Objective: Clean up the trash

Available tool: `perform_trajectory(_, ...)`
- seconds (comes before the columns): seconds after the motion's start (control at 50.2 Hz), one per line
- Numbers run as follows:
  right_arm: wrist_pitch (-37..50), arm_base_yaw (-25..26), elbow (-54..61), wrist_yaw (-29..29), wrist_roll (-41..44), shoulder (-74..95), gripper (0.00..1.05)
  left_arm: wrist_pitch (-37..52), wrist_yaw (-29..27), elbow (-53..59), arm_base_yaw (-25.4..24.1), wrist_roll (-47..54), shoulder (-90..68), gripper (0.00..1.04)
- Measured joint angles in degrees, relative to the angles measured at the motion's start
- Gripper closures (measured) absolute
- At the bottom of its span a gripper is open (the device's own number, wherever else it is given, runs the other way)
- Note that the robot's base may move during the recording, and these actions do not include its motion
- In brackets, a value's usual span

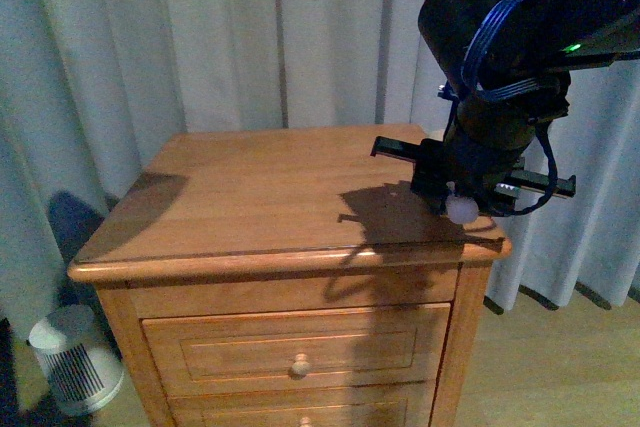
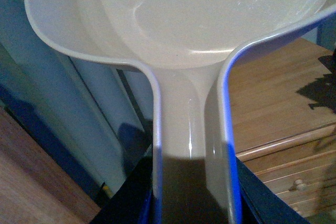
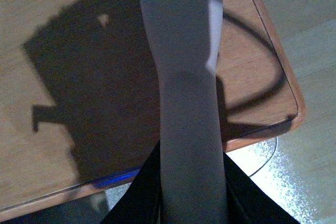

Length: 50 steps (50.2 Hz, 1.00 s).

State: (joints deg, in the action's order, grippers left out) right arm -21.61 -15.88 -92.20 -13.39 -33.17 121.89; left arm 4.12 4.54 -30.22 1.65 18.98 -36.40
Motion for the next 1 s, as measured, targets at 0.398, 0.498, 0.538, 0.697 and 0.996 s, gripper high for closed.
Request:
perform_trajectory(0.398, 10.88, 1.57, 8.20, -0.55, 9.05, -10.23, 0.84, 0.00, 0.02, 0.00, 0.00, -0.02, 0.00, 0.79)
perform_trajectory(0.498, 15.54, 1.92, 12.35, -0.72, 14.64, -18.86, 0.84, 0.00, 0.00, 0.00, 0.00, -0.02, 0.00, 0.79)
perform_trajectory(0.538, 17.00, 2.08, 14.14, -1.11, 16.11, -22.01, 0.84, 0.00, 0.00, 0.00, 0.00, -0.02, 0.00, 0.79)
perform_trajectory(0.697, 21.16, 2.38, 21.92, -2.82, 19.85, -33.16, 0.84, 0.00, 0.00, 0.00, 0.00, -0.04, 0.00, 0.79)
perform_trajectory(0.996, 27.82, 2.36, 41.44, -5.05, 29.14, -58.10, 0.84, 0.00, 0.02, 0.00, 0.00, -0.04, 0.00, 0.79)
